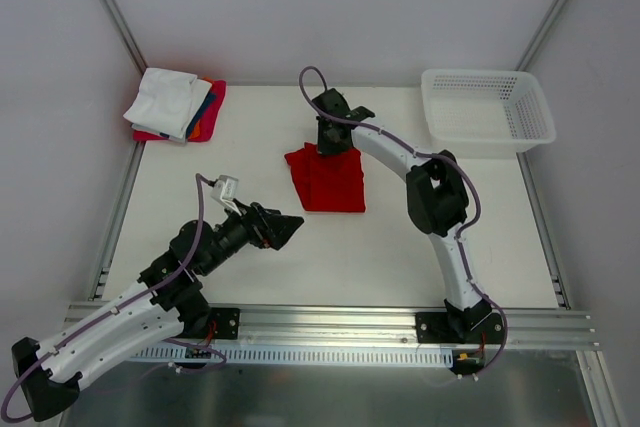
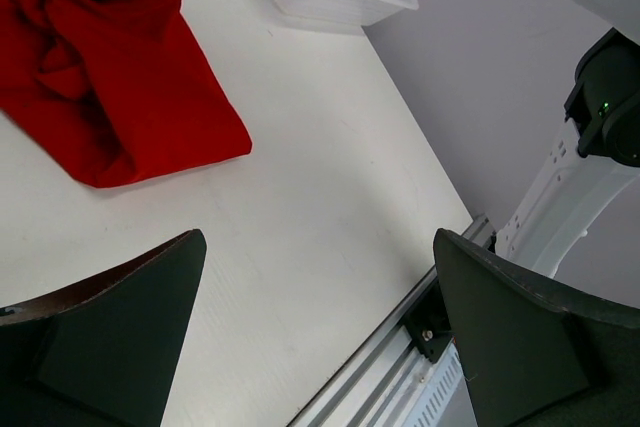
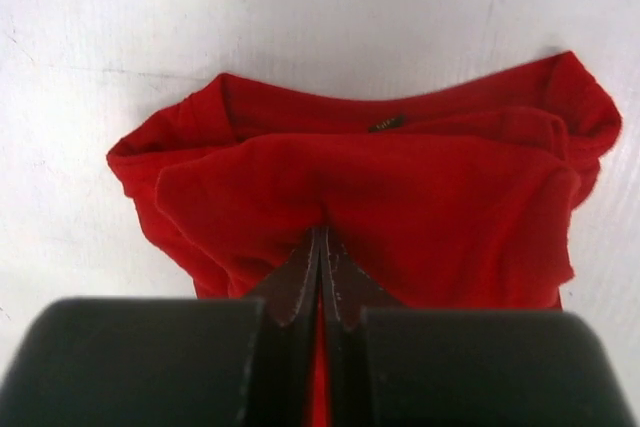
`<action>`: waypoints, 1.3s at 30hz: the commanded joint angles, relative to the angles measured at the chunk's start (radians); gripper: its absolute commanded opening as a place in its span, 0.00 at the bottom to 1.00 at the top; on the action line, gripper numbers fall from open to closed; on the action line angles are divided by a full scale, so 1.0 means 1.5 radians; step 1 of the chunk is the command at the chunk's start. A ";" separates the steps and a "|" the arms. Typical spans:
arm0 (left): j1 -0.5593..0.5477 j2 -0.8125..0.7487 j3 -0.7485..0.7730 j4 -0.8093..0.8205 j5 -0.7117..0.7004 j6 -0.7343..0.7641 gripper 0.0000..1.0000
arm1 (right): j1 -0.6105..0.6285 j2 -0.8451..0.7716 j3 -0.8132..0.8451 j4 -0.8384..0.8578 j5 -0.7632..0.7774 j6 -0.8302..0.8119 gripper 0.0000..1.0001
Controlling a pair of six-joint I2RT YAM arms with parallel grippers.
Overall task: Fold and stack the t-shirts
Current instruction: Fold the long partially folded tshirt into a neat square
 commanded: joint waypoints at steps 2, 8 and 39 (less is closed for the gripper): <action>-0.006 0.010 0.025 -0.003 -0.007 0.006 0.99 | -0.009 0.023 0.051 0.025 -0.026 0.005 0.01; -0.007 0.017 0.013 -0.002 -0.007 -0.006 0.99 | -0.023 0.072 0.094 0.077 -0.052 -0.002 0.01; -0.048 0.075 0.067 -0.108 -0.341 0.113 0.99 | -0.092 -0.209 0.012 0.010 0.003 -0.119 0.99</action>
